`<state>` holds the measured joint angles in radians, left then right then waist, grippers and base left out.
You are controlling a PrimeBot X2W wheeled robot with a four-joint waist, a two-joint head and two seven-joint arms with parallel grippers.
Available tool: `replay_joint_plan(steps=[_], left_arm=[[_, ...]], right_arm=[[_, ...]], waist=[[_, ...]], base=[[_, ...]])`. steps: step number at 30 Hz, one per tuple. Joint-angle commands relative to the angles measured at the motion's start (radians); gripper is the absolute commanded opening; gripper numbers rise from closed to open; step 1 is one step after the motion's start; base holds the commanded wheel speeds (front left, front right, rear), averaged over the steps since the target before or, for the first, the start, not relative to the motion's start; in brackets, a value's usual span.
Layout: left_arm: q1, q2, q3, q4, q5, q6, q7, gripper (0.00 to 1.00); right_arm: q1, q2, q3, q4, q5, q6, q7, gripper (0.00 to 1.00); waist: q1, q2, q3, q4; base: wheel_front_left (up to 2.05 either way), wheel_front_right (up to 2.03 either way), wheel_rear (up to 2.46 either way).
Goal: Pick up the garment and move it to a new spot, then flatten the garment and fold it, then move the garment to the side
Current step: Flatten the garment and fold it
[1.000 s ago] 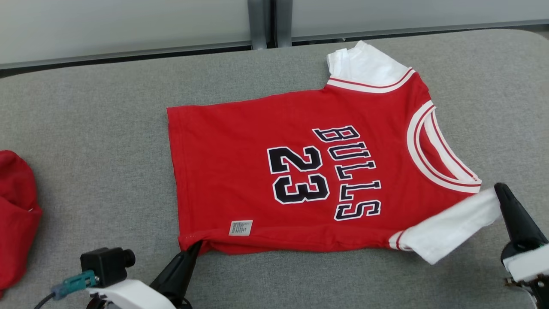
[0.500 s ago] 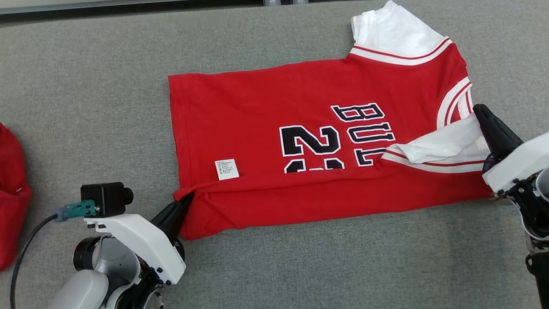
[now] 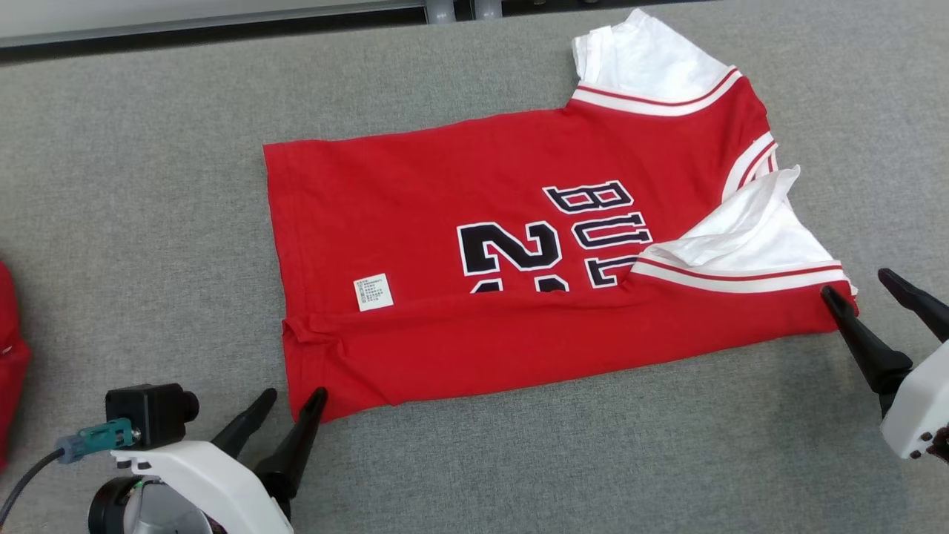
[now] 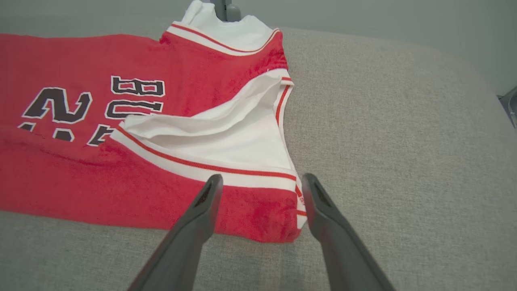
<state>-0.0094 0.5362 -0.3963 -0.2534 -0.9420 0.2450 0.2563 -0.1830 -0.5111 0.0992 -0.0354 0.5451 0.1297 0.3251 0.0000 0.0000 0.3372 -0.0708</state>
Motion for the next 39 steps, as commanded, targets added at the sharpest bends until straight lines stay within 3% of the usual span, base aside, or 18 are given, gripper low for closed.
replay_joint_plan(steps=[1, 5, 11, 12, 13, 14, 15, 16, 21, 26, 29, 39], left_arm=[[0.016, -0.002, -0.008, -0.017, -0.002, 0.012, 0.008, 1.00], [-0.008, -0.019, -0.048, -0.006, 0.008, 0.013, 0.037, 1.00], [-0.015, -0.029, -0.099, 0.020, 0.000, -0.008, 0.084, 1.00], [-0.013, -0.032, -0.114, 0.023, -0.005, -0.023, 0.098, 0.58], [-0.011, -0.038, -0.132, 0.026, -0.020, -0.040, 0.109, 0.00], [-0.002, -0.036, -0.164, 0.029, -0.037, -0.071, 0.143, 0.00], [0.007, -0.037, -0.180, 0.029, -0.052, -0.094, 0.156, 0.00], [0.008, -0.039, -0.172, 0.029, -0.066, -0.106, 0.152, 0.00], [0.019, 0.019, -0.130, 0.018, -0.094, -0.130, 0.155, 0.00], [0.081, 0.083, -0.087, -0.063, -0.132, -0.119, 0.166, 0.00], [0.121, 0.090, -0.067, -0.107, -0.157, -0.115, 0.150, 0.00], [0.107, 0.051, -0.063, -0.108, -0.126, -0.097, 0.094, 0.00]], right_arm=[[0.026, -0.008, -0.013, -0.010, -0.018, 0.002, 0.016, 1.00], [0.015, 0.002, -0.039, 0.027, -0.108, 0.002, 0.026, 1.00], [-0.013, 0.034, -0.014, 0.082, -0.131, 0.002, 0.086, 1.00], [-0.016, 0.037, -0.004, 0.093, -0.128, 0.002, 0.091, 1.00], [-0.019, 0.043, 0.005, 0.106, -0.117, 0.002, 0.095, 1.00], [-0.022, 0.048, 0.014, 0.114, -0.106, 0.002, 0.098, 1.00], [-0.025, 0.046, 0.020, 0.118, -0.091, 0.002, 0.097, 0.32], [-0.026, 0.037, 0.028, 0.120, -0.078, 0.002, 0.095, 0.00], [0.024, -0.050, 0.008, 0.096, 0.014, 0.001, 0.128, 0.00], [0.121, -0.152, -0.025, 0.022, 0.099, 0.001, 0.204, 0.00], [0.169, -0.193, -0.050, -0.012, 0.129, 0.001, 0.237, 0.00], [0.210, -0.168, -0.074, -0.022, 0.135, 0.001, 0.227, 0.00]], waist=[[0.0000, 0.0000, 0.029, -0.007], [0.0000, 0.0000, 0.098, -0.012], [0.0000, 0.0000, 0.134, -0.004], [0.0000, 0.0000, 0.135, -0.002], [0.0000, 0.0000, 0.134, 0.000], [0.0000, 0.0000, 0.128, 0.001], [0.0000, 0.0000, 0.120, 0.003], [0.0000, 0.0000, 0.109, 0.005], [0.0000, 0.0000, 0.027, 0.022], [0.0000, 0.0000, -0.024, 0.027], [0.0000, 0.0000, -0.026, 0.026], [0.0000, 0.0000, -0.012, 0.010]], base=[[0.00, 0.00, 0.00], [0.00, 0.00, 0.00], [0.00, 0.00, 0.00], [0.00, 0.00, 0.00], [0.00, 0.00, 0.00], [0.00, 0.00, 0.00], [0.00, 0.00, 0.00], [0.00, 0.00, 0.00], [0.00, 0.00, 0.00], [0.00, 0.00, 0.00], [0.00, 0.00, 0.00], [0.00, 0.00, 0.00]])
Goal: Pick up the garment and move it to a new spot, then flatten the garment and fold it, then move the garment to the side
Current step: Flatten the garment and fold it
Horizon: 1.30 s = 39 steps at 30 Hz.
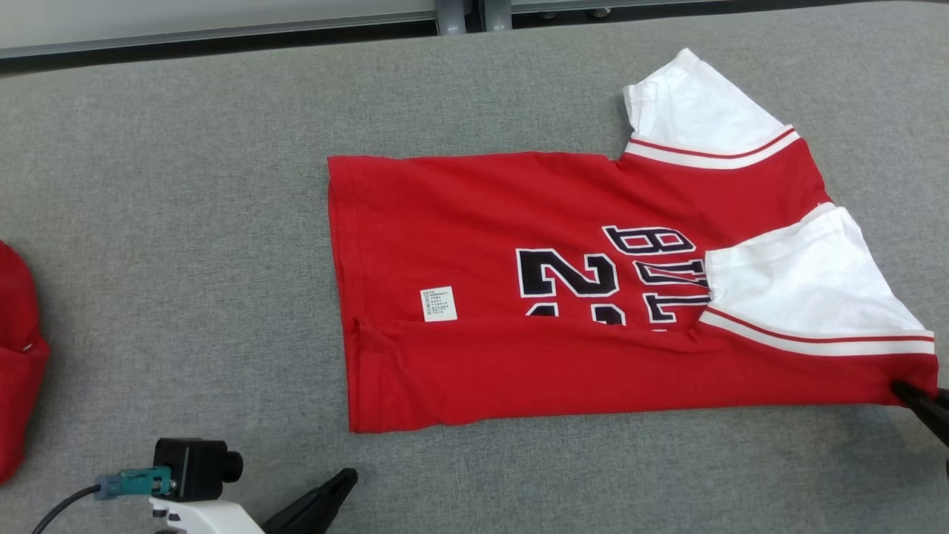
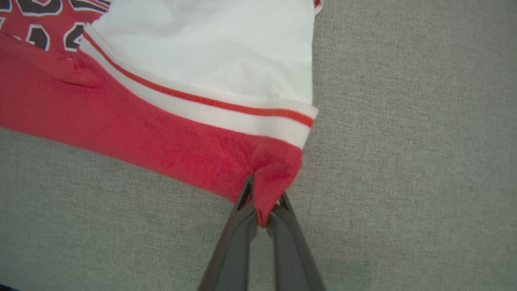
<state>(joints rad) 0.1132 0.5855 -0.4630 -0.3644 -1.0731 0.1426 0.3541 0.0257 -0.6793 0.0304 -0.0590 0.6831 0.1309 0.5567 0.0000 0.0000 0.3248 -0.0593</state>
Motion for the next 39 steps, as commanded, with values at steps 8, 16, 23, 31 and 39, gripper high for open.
replay_joint_plan(steps=[8, 16, 23, 31, 39], left_arm=[[-0.043, -0.010, -0.008, 0.018, 0.026, 0.016, -0.002, 0.00], [-0.073, -0.025, -0.003, 0.040, 0.115, 0.045, -0.075, 1.00], [-0.069, -0.055, -0.027, 0.070, 0.157, 0.066, -0.109, 1.00], [-0.153, -0.075, -0.059, 0.140, 0.199, 0.077, -0.078, 1.00], [-0.171, -0.094, -0.088, 0.193, 0.175, 0.061, -0.040, 0.56]], right_arm=[[-0.026, 0.018, 0.005, 0.006, -0.022, 0.000, -0.021, 0.36], [-0.040, 0.032, 0.002, -0.014, -0.094, 0.000, -0.099, 1.00], [-0.008, 0.088, -0.005, -0.035, -0.155, 0.000, -0.150, 1.00], [-0.033, 0.131, -0.004, 0.024, -0.194, 0.000, -0.164, 1.00], [-0.095, 0.169, 0.053, 0.146, -0.207, 0.000, -0.173, 1.00]], waist=[[0.0000, 0.0000, -0.012, -0.015], [0.0000, 0.0000, -0.058, -0.028], [0.0000, 0.0000, -0.082, -0.042], [0.0000, 0.0000, 0.008, -0.049], [0.0000, 0.0000, 0.036, -0.053]], base=[[0.00, 0.00, 0.00], [0.00, 0.00, 0.00], [0.00, 0.00, 0.00], [0.00, 0.00, 0.00], [0.00, 0.00, 0.00]])
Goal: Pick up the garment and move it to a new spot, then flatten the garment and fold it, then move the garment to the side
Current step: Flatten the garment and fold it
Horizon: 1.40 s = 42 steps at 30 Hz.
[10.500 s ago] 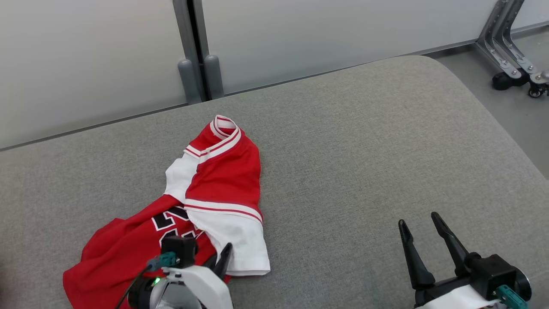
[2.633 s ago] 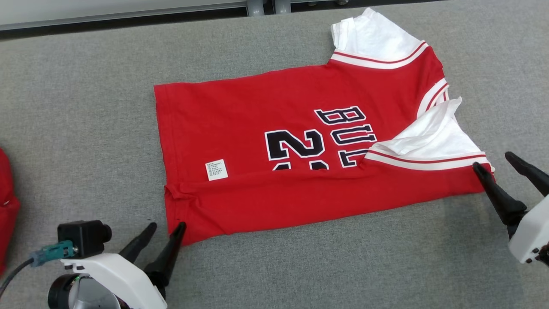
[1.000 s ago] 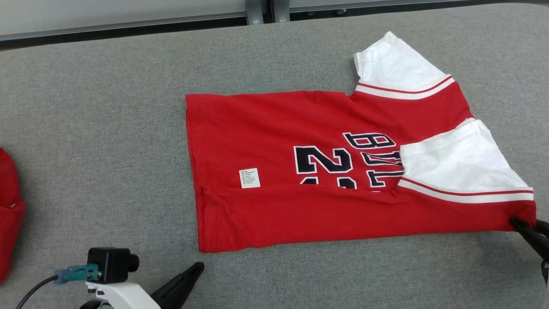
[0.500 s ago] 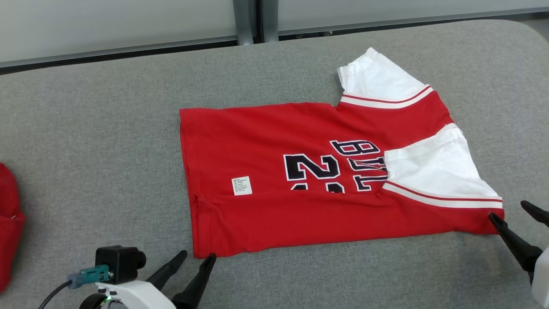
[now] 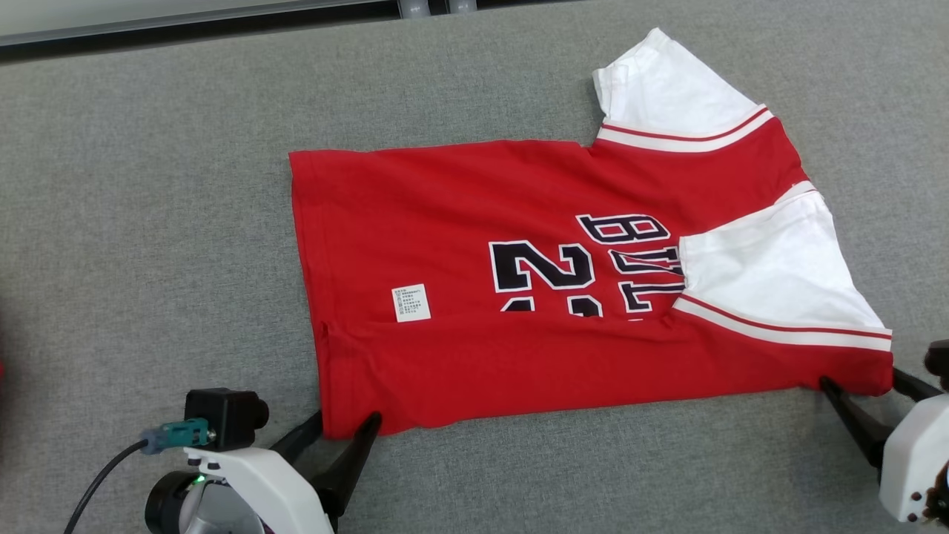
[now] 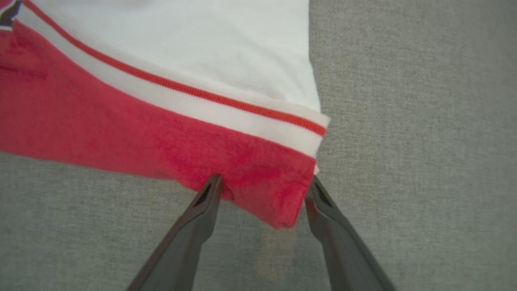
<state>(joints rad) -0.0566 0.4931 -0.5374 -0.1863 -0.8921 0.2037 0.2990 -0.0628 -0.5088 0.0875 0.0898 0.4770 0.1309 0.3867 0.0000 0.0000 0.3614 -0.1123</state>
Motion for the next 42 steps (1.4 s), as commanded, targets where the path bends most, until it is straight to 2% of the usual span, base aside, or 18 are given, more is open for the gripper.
replay_joint_plan(steps=[1, 2, 3, 4, 5, 12, 15, 19, 20, 21, 22, 23, 24, 27, 30, 33, 36, 42], left_arm=[[0.000, -0.006, -0.018, 0.020, -0.013, -0.005, 0.019, 0.21], [0.003, -0.009, -0.024, 0.025, -0.020, -0.014, 0.024, 0.00], [0.006, -0.010, -0.031, 0.029, -0.022, -0.024, 0.026, 0.00], [0.008, -0.013, -0.030, 0.030, -0.024, -0.029, 0.019, 0.00], [0.012, -0.016, -0.031, 0.031, -0.029, -0.035, 0.017, 0.00], [0.078, 0.000, -0.021, -0.004, -0.061, -0.045, -0.001, 0.00], [0.152, 0.024, -0.002, -0.077, -0.080, -0.020, -0.018, 0.00], [0.231, 0.030, 0.004, -0.141, -0.103, 0.008, -0.029, 0.00], [0.241, 0.023, 0.004, -0.144, -0.105, 0.016, -0.034, 0.00], [0.242, 0.017, -0.006, -0.144, -0.098, 0.018, -0.034, 0.31], [0.242, 0.007, -0.017, -0.138, -0.092, 0.022, -0.034, 0.78], [0.242, 0.007, -0.017, -0.138, -0.092, 0.022, -0.034, 0.78], [0.239, 0.000, -0.029, -0.131, -0.084, 0.025, -0.032, 1.00], [0.223, -0.005, -0.034, -0.112, -0.051, 0.054, -0.040, 1.00], [0.205, 0.029, 0.001, -0.110, 0.006, 0.113, -0.058, 1.00], [0.157, 0.058, 0.037, -0.164, 0.036, 0.144, -0.052, 1.00], [0.052, 0.091, 0.065, -0.190, 0.061, 0.145, -0.015, 1.00], [-0.277, 0.032, 0.029, -0.096, 0.093, 0.094, 0.091, 1.00]], right_arm=[[-0.015, 0.000, 0.009, 0.011, 0.004, 0.000, -0.004, 1.00], [-0.020, 0.000, 0.023, 0.022, 0.010, 0.000, -0.007, 1.00], [-0.023, 0.003, 0.037, 0.037, 0.025, 0.000, -0.006, 0.76], [-0.025, 0.006, 0.047, 0.048, 0.042, 0.000, -0.005, 0.27], [-0.027, 0.000, 0.052, 0.057, 0.052, 0.000, -0.006, 0.00], [0.013, -0.089, 0.077, 0.071, 0.118, 0.000, -0.010, 0.00], [0.069, -0.160, 0.106, 0.030, 0.178, 0.000, 0.038, 0.00], [0.117, -0.209, 0.114, -0.005, 0.229, 0.000, 0.079, 0.00], [0.125, -0.210, 0.114, -0.005, 0.239, 0.000, 0.092, 0.05], [0.130, -0.208, 0.115, -0.004, 0.245, 0.000, 0.104, 0.31], [0.128, -0.206, 0.119, -0.010, 0.244, 0.000, 0.111, 0.72], [0.128, -0.206, 0.119, -0.010, 0.244, 0.000, 0.111, 0.72], [0.127, -0.203, 0.120, -0.013, 0.243, 0.000, 0.119, 1.00], [0.119, -0.220, 0.108, -0.040, 0.220, 0.000, 0.122, 1.00], [0.096, -0.240, 0.077, -0.117, 0.234, 0.000, 0.128, 1.00], [0.029, -0.286, 0.027, -0.219, 0.250, 0.000, 0.134, 1.00], [-0.088, -0.299, -0.009, -0.261, 0.231, 0.000, 0.137, 1.00], [-0.459, -0.276, 0.066, -0.171, 0.160, 0.000, 0.187, 1.00]], waist=[[0.0000, 0.0000, -0.004, 0.001], [0.0000, 0.0000, -0.011, 0.003], [0.0000, 0.0000, -0.020, 0.005], [0.0000, 0.0000, -0.031, 0.008], [0.0000, 0.0000, -0.042, 0.011], [0.0000, 0.0000, -0.147, 0.041], [0.0000, 0.0000, -0.184, 0.058], [0.0000, 0.0000, -0.179, 0.072], [0.0000, 0.0000, -0.172, 0.074], [0.0000, 0.0000, -0.165, 0.077], [0.0000, 0.0000, -0.160, 0.079], [0.0000, 0.0000, -0.160, 0.079], [0.0000, 0.0000, -0.157, 0.080], [0.0000, 0.0000, -0.145, 0.078], [0.0000, 0.0000, -0.126, 0.069], [0.0000, 0.0000, -0.084, 0.061], [0.0000, 0.0000, -0.015, 0.069], [0.0000, 0.0000, 0.164, 0.128]], base=[[0.00, 0.00, 0.00], [0.00, 0.00, 0.00], [0.00, 0.00, 0.00], [0.00, 0.00, 0.00], [0.00, 0.00, 0.00], [0.00, 0.00, 0.00], [0.00, 0.00, 0.00], [0.00, 0.00, 0.00], [0.00, 0.00, 0.00], [0.00, 0.00, 0.00], [0.00, 0.00, 0.00], [0.00, 0.00, 0.00], [0.00, 0.00, 0.00], [0.00, 0.00, 0.00], [0.00, 0.00, 0.00], [0.00, 0.00, 0.00], [0.00, 0.00, 0.00], [0.00, 0.00, 0.00]])
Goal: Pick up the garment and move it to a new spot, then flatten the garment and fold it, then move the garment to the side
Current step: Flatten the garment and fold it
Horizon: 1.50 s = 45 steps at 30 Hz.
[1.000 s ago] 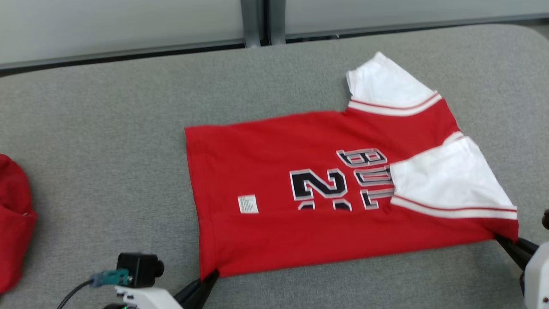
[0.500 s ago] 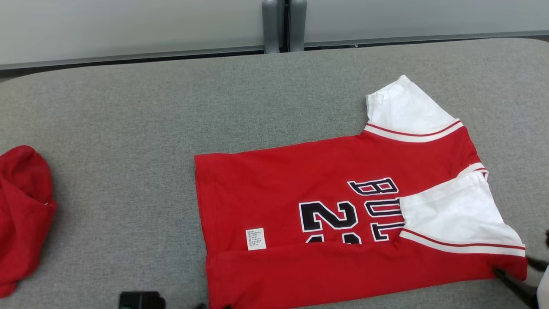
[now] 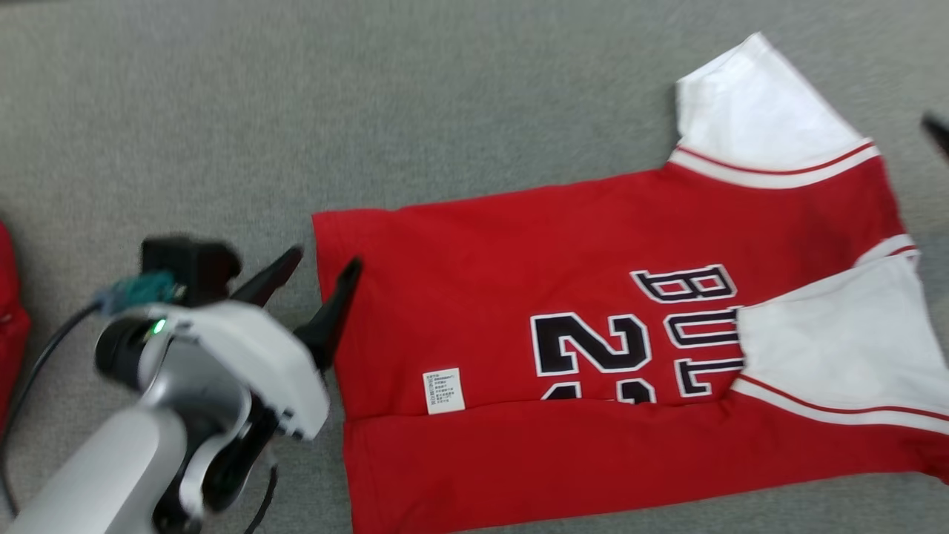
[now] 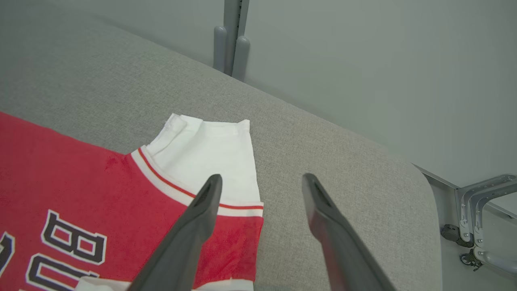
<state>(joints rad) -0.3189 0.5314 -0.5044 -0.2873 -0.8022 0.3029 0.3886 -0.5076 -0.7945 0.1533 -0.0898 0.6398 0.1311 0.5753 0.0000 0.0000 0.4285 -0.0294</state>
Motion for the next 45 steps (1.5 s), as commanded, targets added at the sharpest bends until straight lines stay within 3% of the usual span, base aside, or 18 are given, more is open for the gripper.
replay_joint_plan(steps=[1, 9, 19, 20, 21, 22, 26, 33, 41, 45], left_arm=[[-0.067, -0.016, -0.017, 0.032, 0.016, -0.018, 0.016, 1.00], [-0.341, -0.114, -0.110, 0.190, 0.072, -0.101, 0.078, 1.00], [-0.357, -0.163, -0.155, 0.229, 0.017, -0.164, 0.105, 1.00], [-0.360, -0.166, -0.156, 0.230, 0.014, -0.172, 0.101, 0.89], [-0.360, -0.171, -0.162, 0.230, 0.007, -0.180, 0.103, 0.38], [-0.360, -0.174, -0.164, 0.229, 0.002, -0.188, 0.103, 0.00], [-0.358, -0.161, -0.163, 0.232, 0.003, -0.203, 0.097, 0.00], [-0.301, -0.129, -0.124, 0.217, -0.018, -0.201, 0.041, 0.00], [-0.082, -0.085, -0.052, 0.104, -0.069, -0.160, -0.084, 0.00], [0.041, -0.084, -0.043, 0.084, -0.104, -0.155, -0.137, 0.00]], right_arm=[[-0.073, 0.024, 0.017, 0.046, -0.015, 0.000, -0.004, 1.00], [-0.368, 0.032, 0.148, 0.291, -0.054, 0.000, 0.019, 1.00], [-0.425, 0.062, 0.288, 0.469, -0.014, 0.000, -0.045, 1.00], [-0.430, 0.064, 0.300, 0.471, -0.007, 0.000, -0.064, 0.42], [-0.440, 0.064, 0.308, 0.475, 0.001, 0.001, -0.084, 0.00], [-0.446, 0.065, 0.314, 0.483, 0.012, 0.001, -0.098, 0.00], [-0.458, 0.059, 0.345, 0.487, 0.049, 0.001, -0.153, 0.00], [-0.394, 0.047, 0.350, 0.436, 0.161, 0.000, -0.376, 0.00], [-0.049, -0.039, 0.272, 0.274, 0.259, 0.000, -0.572, 0.00], [0.158, -0.032, 0.200, 0.211, 0.284, 0.000, -0.633, 0.00]], waist=[[0.0000, 0.0000, 0.120, 0.060], [0.0000, 0.0000, 0.244, 0.170], [0.0000, 0.0000, 0.237, 0.194], [0.0000, 0.0000, 0.234, 0.190], [0.0000, 0.0000, 0.232, 0.187], [0.0000, 0.0000, 0.228, 0.182], [0.0000, 0.0000, 0.209, 0.166], [0.0000, 0.0000, 0.107, 0.115], [0.0000, 0.0000, -0.062, 0.040], [0.0000, 0.0000, -0.139, 0.013]], base=[[0.00, 0.00, 0.00], [0.00, 0.00, 0.00], [0.00, 0.00, 0.00], [0.00, 0.00, 0.00], [0.00, 0.00, 0.00], [0.00, 0.00, 0.00], [0.00, 0.00, 0.00], [0.00, 0.00, 0.00], [0.00, 0.00, 0.00], [0.00, 0.00, 0.00]])
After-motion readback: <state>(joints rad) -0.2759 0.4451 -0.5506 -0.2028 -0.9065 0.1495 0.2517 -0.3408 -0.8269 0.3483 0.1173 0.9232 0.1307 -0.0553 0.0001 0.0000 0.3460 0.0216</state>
